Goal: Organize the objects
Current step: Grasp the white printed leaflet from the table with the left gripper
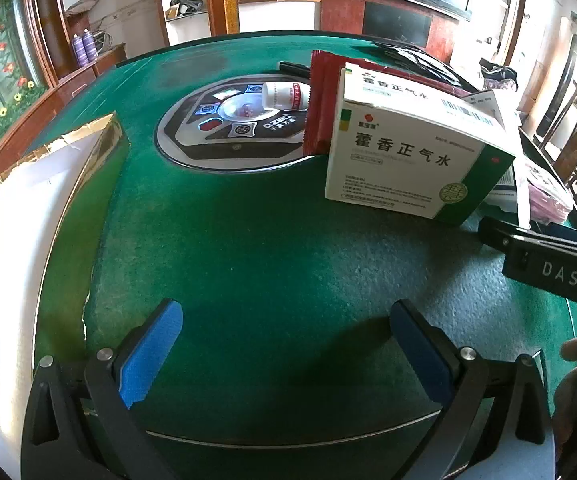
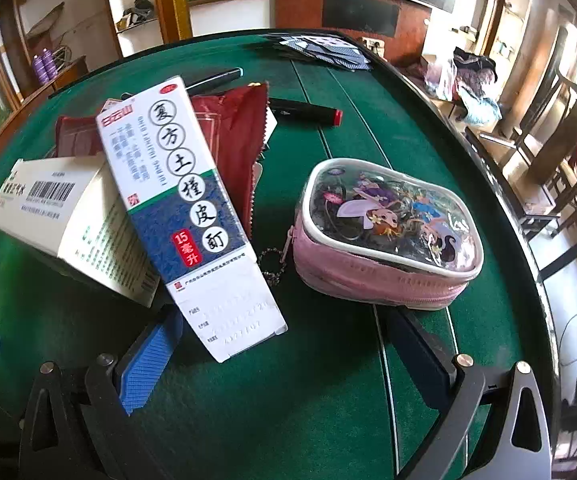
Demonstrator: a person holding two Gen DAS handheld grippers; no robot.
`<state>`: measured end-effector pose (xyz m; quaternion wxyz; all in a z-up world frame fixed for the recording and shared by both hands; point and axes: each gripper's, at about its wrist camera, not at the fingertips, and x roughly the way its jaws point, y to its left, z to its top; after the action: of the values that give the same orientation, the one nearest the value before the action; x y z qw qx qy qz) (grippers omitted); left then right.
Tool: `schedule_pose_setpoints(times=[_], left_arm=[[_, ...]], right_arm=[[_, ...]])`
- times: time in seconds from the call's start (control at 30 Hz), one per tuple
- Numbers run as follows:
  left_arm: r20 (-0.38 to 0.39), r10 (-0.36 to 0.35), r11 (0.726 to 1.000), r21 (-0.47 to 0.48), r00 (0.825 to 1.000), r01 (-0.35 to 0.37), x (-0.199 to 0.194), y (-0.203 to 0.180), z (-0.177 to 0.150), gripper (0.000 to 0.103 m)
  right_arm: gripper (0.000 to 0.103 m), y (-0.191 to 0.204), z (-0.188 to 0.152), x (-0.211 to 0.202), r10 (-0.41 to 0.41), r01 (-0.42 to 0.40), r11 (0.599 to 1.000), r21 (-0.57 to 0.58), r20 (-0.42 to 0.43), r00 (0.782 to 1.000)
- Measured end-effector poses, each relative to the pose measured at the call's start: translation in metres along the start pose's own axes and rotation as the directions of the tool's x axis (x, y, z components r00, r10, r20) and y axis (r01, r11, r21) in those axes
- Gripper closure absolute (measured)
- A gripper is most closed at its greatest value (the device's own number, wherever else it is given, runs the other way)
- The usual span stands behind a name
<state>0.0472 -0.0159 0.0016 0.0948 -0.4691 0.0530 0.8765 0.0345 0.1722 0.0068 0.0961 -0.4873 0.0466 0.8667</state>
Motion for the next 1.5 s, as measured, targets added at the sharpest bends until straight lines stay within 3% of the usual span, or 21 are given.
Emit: schedule_pose_setpoints(times=[0.13,0.2,0.27,0.33,0.4,0.57,0.67,0.77,0.93,1.0,1.07,1.1,1.17,1.2,1.27,1.3,1.33,1.4,1.43,1.5], left_arm=[[-0.004,0.001,1.0,0.001,1.0,-0.001,0.0,0.0,0.0,0.0],[-0.047,-0.017,1.0,-0.006,0.999,0.017,0.0,0.002,0.004,0.001],[-0.003,-0.125,0.99,-0.063,0.992,0.124,-0.016,0.013,0.009,0.003],[0.073,-0.146,0.984,-0.088,0.987,0.152,-0.034,0.022,0.016,0.003],[0.148,-0.155,0.981,-0.095,0.977,0.17,-0.051,0.032,0.026,0.003],[0.175,-0.127,0.981,-0.124,0.976,0.15,-0.057,0.04,0.057,0.003],[0.193,-0.13,0.986,-0.076,0.973,0.147,-0.056,0.022,0.071,0.003],[0.18,-0.167,0.984,-0.025,0.969,0.174,-0.044,-0.001,0.088,0.003],[0.12,-0.255,0.964,-0.045,0.96,0.261,-0.007,-0.013,0.12,0.003],[0.066,-0.328,0.943,-0.034,0.942,0.331,0.002,-0.018,0.122,0.004],[-0.021,-0.425,0.905,-0.016,0.905,0.425,0.009,-0.023,0.11,0.004],[-0.062,-0.475,0.879,0.0,0.878,0.476,0.009,-0.026,0.102,0.004],[-0.171,-0.582,0.796,0.079,0.795,0.6,-0.004,-0.037,0.076,0.006],[-0.151,-0.605,0.783,0.066,0.782,0.619,-0.01,-0.031,0.07,0.013],[-0.14,-0.619,0.771,0.079,0.773,0.631,-0.027,-0.015,0.063,0.013],[-0.121,-0.605,0.783,0.093,0.787,0.615,-0.033,-0.009,0.062,0.012],[-0.072,-0.549,0.823,0.125,0.833,0.554,-0.042,-0.001,0.061,0.011],[0.014,-0.433,0.885,0.198,0.901,0.422,-0.056,0.002,0.059,0.009],[0.047,-0.393,0.897,0.237,0.918,0.372,-0.063,0.0,0.057,0.009],[0.086,-0.372,0.891,0.314,0.924,0.33,-0.074,-0.012,0.051,0.008]], right_arm=[[0.0,0.009,-0.005,0.0,-0.007,0.007,1.0,-0.02,0.012,1.0],[0.0,0.009,-0.005,0.0,0.001,-0.001,1.0,-0.027,0.009,1.0],[0.0,0.008,-0.007,-0.002,0.013,-0.013,0.999,-0.043,0.011,1.0],[0.0,0.009,-0.012,-0.007,0.018,-0.017,0.998,-0.054,0.019,1.0],[0.001,0.008,-0.019,-0.018,0.051,-0.047,0.998,-0.052,0.069,0.996],[0.0,-0.012,-0.025,-0.056,0.167,-0.177,0.984,0.014,0.259,0.951],[0.0,-0.019,-0.026,-0.059,0.171,-0.191,0.98,0.047,0.279,0.945],[0.0,-0.025,-0.026,-0.063,0.198,-0.227,0.972,0.066,0.299,0.934],[0.0,-0.029,-0.026,-0.066,0.201,-0.242,0.966,0.09,0.325,0.924],[0.0,-0.034,-0.028,-0.067,0.213,-0.257,0.961,0.098,0.327,0.921],[0.0,-0.036,-0.027,-0.066,0.217,-0.265,0.958,0.11,0.327,0.92],[0.0,-0.037,-0.029,-0.065,0.22,-0.27,0.956,0.114,0.328,0.919],[0.0,-0.04,-0.029,-0.064,0.221,-0.274,0.954,0.124,0.327,0.919],[0.0,-0.042,-0.03,-0.064,0.225,-0.279,0.952,0.128,0.328,0.918],[0.0,-0.038,-0.032,-0.066,0.254,-0.301,0.948,0.099,0.331,0.909],[0.0,-0.037,-0.034,-0.068,0.248,-0.297,0.95,0.097,0.346,0.905],[0.0,-0.035,-0.035,-0.071,0.229,-0.277,0.956,0.09,0.359,0.905],[0.0,-0.037,-0.036,-0.077,0.218,-0.271,0.958,0.089,0.385,0.897],[0.0,-0.042,-0.037,-0.08,0.22,-0.284,0.953,0.106,0.405,0.887],[0.0,-0.052,-0.041,-0.084,0.203,-0.293,0.944,0.153,0.432,0.879]])
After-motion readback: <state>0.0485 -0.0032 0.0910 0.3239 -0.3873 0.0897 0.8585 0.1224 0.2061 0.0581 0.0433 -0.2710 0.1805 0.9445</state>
